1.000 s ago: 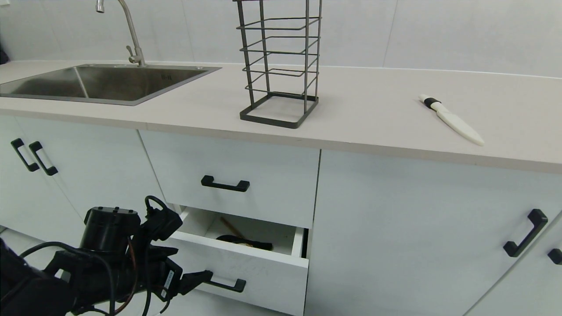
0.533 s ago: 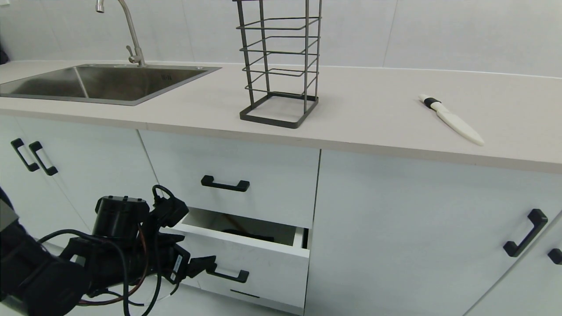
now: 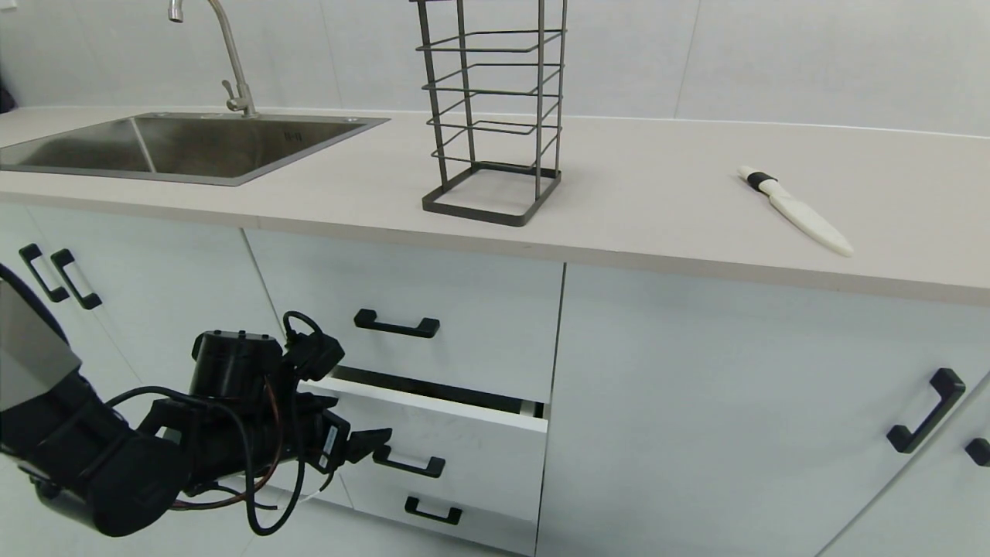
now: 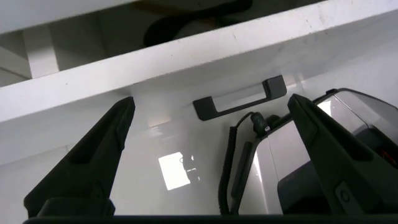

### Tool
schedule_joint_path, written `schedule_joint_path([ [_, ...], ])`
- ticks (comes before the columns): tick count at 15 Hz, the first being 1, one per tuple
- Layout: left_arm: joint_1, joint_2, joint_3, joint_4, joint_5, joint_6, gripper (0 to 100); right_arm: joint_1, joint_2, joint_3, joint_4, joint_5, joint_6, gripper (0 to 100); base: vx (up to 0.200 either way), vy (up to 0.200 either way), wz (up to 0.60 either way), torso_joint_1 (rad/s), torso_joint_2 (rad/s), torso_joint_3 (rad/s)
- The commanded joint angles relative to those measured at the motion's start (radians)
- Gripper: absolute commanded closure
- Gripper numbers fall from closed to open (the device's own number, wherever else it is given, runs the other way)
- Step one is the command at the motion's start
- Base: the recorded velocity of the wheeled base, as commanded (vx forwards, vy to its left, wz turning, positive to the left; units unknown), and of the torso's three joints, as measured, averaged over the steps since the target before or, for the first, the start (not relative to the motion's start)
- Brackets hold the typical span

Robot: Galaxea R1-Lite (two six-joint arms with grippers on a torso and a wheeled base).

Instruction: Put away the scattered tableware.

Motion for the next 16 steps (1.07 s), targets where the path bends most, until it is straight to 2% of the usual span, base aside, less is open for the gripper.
schedule_joint_path([
  [1, 0.000, 0.013, -0.028, -0.001, 0.000, -0.007, 0, 0.000, 0.001, 0.000, 0.000, 0.000, 0.000, 0, 0.000, 0.000, 0.00, 0.000, 0.00, 0.000],
  [6, 0.002, 0.096, -0.068, -0.051, 0.000, -0.009, 0, 0.000, 0.001, 0.000, 0.000, 0.000, 0.000, 0, 0.000, 0.000, 0.00, 0.000, 0.00, 0.000],
  [11, 0.000, 0.092, -0.060, -0.081, 0.002, -0.009, 0, 0.000, 0.001, 0.000, 0.000, 0.000, 0.000, 0, 0.000, 0.000, 0.00, 0.000, 0.00, 0.000],
  [12, -0.003, 0.052, 0.012, -0.123, 0.002, -0.007, 0, 0.000, 0.001, 0.000, 0.000, 0.000, 0.000, 0, 0.000, 0.000, 0.00, 0.000, 0.00, 0.000],
  [14, -0.014, -0.013, 0.098, -0.140, 0.000, -0.006, 0, 0.000, 0.001, 0.000, 0.000, 0.000, 0.000, 0, 0.000, 0.000, 0.00, 0.000, 0.00, 0.000],
  [16, -0.025, -0.154, 0.171, -0.143, 0.002, -0.006, 0, 0.000, 0.001, 0.000, 0.000, 0.000, 0.000, 0, 0.000, 0.000, 0.00, 0.000, 0.00, 0.000],
])
